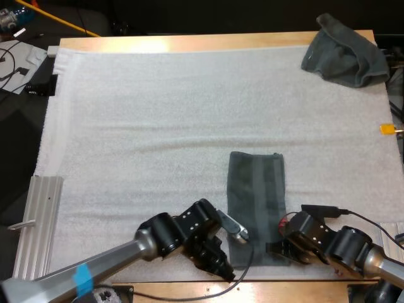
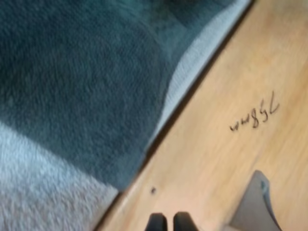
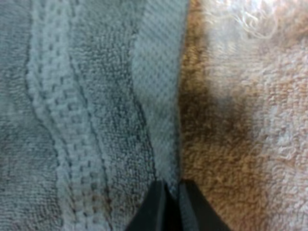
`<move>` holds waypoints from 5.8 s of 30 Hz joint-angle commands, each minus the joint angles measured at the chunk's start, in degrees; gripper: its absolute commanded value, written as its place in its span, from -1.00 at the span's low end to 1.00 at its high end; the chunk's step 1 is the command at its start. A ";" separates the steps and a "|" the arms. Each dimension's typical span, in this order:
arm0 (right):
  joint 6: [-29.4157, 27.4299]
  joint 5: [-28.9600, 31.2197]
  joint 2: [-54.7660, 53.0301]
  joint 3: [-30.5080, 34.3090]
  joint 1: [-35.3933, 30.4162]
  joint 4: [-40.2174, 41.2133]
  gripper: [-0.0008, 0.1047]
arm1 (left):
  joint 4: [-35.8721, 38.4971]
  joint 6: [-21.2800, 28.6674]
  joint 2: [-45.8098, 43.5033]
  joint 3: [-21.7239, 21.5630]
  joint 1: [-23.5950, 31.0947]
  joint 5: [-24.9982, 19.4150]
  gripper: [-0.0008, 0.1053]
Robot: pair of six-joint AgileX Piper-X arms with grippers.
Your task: Pick towel from pile, fold and stack
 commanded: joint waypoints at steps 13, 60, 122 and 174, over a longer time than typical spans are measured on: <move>0.14 -1.09 -7.05 -1.25 -0.03 5.14 -0.99 | 7.53 4.70 -10.79 -0.24 -0.06 -3.74 -0.97; 0.25 -0.79 -7.17 -1.27 -0.03 4.73 -0.99 | -1.25 8.17 8.97 -1.79 -6.11 -19.05 -0.10; 0.07 -3.48 -8.70 -12.72 -3.63 14.80 -0.99 | 10.30 11.66 -9.98 -10.95 -3.39 -17.79 0.06; -0.05 -2.65 -9.28 -12.90 -4.58 13.39 -0.99 | 10.01 12.89 11.72 -12.43 -4.13 -17.65 -0.95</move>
